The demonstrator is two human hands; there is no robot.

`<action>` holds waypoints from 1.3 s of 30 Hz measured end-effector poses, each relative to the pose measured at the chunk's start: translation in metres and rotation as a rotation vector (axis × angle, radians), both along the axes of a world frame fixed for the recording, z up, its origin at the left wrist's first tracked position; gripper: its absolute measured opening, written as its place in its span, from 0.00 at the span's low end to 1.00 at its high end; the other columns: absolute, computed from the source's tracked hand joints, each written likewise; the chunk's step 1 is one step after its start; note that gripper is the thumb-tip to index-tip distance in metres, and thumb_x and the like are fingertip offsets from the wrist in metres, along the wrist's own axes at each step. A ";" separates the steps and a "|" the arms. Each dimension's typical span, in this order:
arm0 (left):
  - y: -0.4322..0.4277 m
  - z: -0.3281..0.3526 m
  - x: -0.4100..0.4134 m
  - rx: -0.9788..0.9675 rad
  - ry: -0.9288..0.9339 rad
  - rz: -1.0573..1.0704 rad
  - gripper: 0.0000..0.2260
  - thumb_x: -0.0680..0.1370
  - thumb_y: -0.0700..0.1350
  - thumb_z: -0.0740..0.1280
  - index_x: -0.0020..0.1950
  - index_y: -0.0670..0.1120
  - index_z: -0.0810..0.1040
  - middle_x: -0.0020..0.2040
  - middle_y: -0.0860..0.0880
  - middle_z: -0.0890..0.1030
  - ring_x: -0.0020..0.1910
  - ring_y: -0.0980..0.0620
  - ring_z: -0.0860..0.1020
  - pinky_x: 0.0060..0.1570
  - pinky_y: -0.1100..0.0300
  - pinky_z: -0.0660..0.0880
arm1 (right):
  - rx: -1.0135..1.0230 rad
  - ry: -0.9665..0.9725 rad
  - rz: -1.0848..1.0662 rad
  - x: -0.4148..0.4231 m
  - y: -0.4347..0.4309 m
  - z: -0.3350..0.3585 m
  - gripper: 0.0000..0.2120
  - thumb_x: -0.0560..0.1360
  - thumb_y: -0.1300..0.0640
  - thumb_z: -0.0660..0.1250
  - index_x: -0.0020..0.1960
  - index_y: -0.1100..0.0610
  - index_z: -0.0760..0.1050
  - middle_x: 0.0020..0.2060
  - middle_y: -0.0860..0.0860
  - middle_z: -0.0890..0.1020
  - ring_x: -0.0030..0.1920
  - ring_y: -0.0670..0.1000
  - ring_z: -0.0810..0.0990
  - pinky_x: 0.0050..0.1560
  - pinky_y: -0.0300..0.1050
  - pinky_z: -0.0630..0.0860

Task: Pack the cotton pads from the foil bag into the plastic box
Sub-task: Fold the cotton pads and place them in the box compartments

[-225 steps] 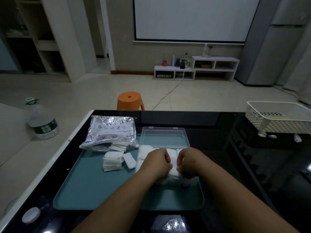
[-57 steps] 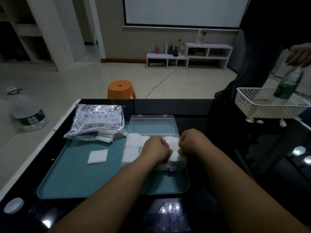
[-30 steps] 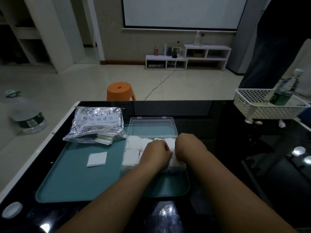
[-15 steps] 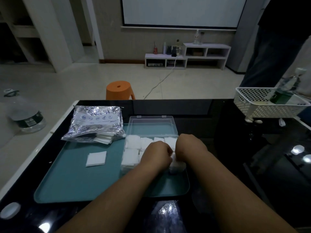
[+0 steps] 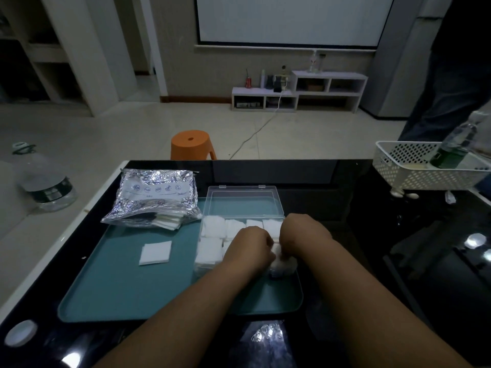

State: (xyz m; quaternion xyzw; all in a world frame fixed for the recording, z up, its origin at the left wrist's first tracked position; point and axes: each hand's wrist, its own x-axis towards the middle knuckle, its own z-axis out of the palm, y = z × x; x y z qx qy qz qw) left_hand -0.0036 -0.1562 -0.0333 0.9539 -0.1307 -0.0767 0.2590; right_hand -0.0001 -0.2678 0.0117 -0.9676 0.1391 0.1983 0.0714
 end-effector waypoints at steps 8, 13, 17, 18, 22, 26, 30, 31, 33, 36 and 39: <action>0.005 0.000 0.000 0.038 -0.036 -0.016 0.08 0.74 0.46 0.69 0.50 0.47 0.85 0.49 0.45 0.82 0.49 0.46 0.80 0.46 0.59 0.74 | -0.034 -0.044 0.032 0.003 0.004 -0.001 0.16 0.72 0.59 0.72 0.57 0.57 0.73 0.44 0.53 0.75 0.45 0.53 0.79 0.48 0.47 0.79; 0.017 0.006 0.006 -0.067 -0.050 -0.009 0.12 0.76 0.46 0.69 0.60 0.49 0.82 0.58 0.47 0.82 0.57 0.49 0.78 0.58 0.56 0.74 | -0.036 -0.154 0.011 0.012 0.009 0.001 0.07 0.73 0.60 0.70 0.44 0.56 0.70 0.40 0.53 0.76 0.38 0.51 0.77 0.41 0.45 0.77; 0.040 0.014 0.015 -0.162 -0.132 0.117 0.10 0.76 0.45 0.68 0.56 0.51 0.83 0.56 0.50 0.82 0.55 0.51 0.79 0.55 0.59 0.74 | 0.010 -0.255 0.036 0.017 0.019 0.001 0.04 0.73 0.59 0.70 0.48 0.56 0.78 0.40 0.52 0.79 0.38 0.50 0.78 0.36 0.44 0.75; 0.047 0.015 0.018 -0.177 -0.136 0.147 0.09 0.76 0.45 0.68 0.55 0.52 0.83 0.55 0.51 0.82 0.54 0.52 0.79 0.54 0.59 0.74 | 0.035 -0.271 0.049 0.018 0.023 0.000 0.06 0.72 0.59 0.70 0.50 0.55 0.80 0.42 0.52 0.80 0.40 0.51 0.79 0.38 0.44 0.76; 0.079 0.015 0.024 -0.180 -0.120 0.224 0.09 0.76 0.45 0.68 0.55 0.52 0.82 0.55 0.51 0.82 0.53 0.52 0.78 0.53 0.59 0.74 | 0.143 -0.301 0.095 0.022 0.041 -0.001 0.09 0.73 0.60 0.69 0.53 0.54 0.81 0.47 0.52 0.82 0.46 0.52 0.80 0.50 0.49 0.80; 0.109 0.014 0.029 -0.160 -0.119 0.288 0.10 0.76 0.43 0.67 0.56 0.52 0.82 0.56 0.51 0.82 0.55 0.51 0.78 0.56 0.56 0.75 | 0.247 -0.371 0.155 0.025 0.061 -0.004 0.09 0.76 0.57 0.67 0.55 0.52 0.80 0.47 0.51 0.82 0.46 0.50 0.80 0.52 0.49 0.80; 0.138 0.013 0.032 -0.136 -0.116 0.342 0.11 0.76 0.42 0.66 0.54 0.53 0.83 0.56 0.52 0.83 0.54 0.51 0.79 0.52 0.60 0.74 | 0.327 -0.403 0.217 0.026 0.082 -0.007 0.13 0.76 0.56 0.66 0.60 0.51 0.79 0.54 0.51 0.82 0.51 0.50 0.80 0.54 0.49 0.78; 0.145 0.012 0.032 -0.129 -0.110 0.354 0.11 0.76 0.42 0.66 0.55 0.53 0.83 0.56 0.52 0.83 0.54 0.51 0.79 0.50 0.62 0.73 | 0.340 -0.401 0.232 0.027 0.088 -0.008 0.14 0.76 0.56 0.66 0.61 0.51 0.79 0.55 0.51 0.82 0.52 0.51 0.79 0.55 0.49 0.78; 0.157 0.010 0.033 -0.132 -0.099 0.376 0.10 0.76 0.44 0.67 0.55 0.54 0.83 0.55 0.53 0.83 0.53 0.51 0.79 0.48 0.62 0.72 | 0.346 -0.393 0.259 0.027 0.096 -0.010 0.14 0.77 0.55 0.66 0.62 0.52 0.78 0.57 0.51 0.82 0.55 0.51 0.79 0.57 0.48 0.77; 0.172 0.005 0.034 -0.130 -0.096 0.398 0.08 0.76 0.46 0.68 0.53 0.54 0.82 0.55 0.53 0.82 0.52 0.51 0.80 0.51 0.60 0.75 | 0.345 -0.400 0.277 0.026 0.107 -0.013 0.14 0.77 0.56 0.65 0.62 0.52 0.78 0.58 0.51 0.81 0.56 0.52 0.78 0.57 0.47 0.76; 0.185 0.001 0.034 -0.139 -0.069 0.395 0.09 0.74 0.43 0.69 0.53 0.53 0.82 0.55 0.52 0.83 0.55 0.51 0.80 0.57 0.56 0.75 | 0.338 -0.409 0.299 0.025 0.116 -0.018 0.15 0.77 0.55 0.65 0.63 0.52 0.78 0.59 0.51 0.81 0.58 0.53 0.78 0.59 0.48 0.75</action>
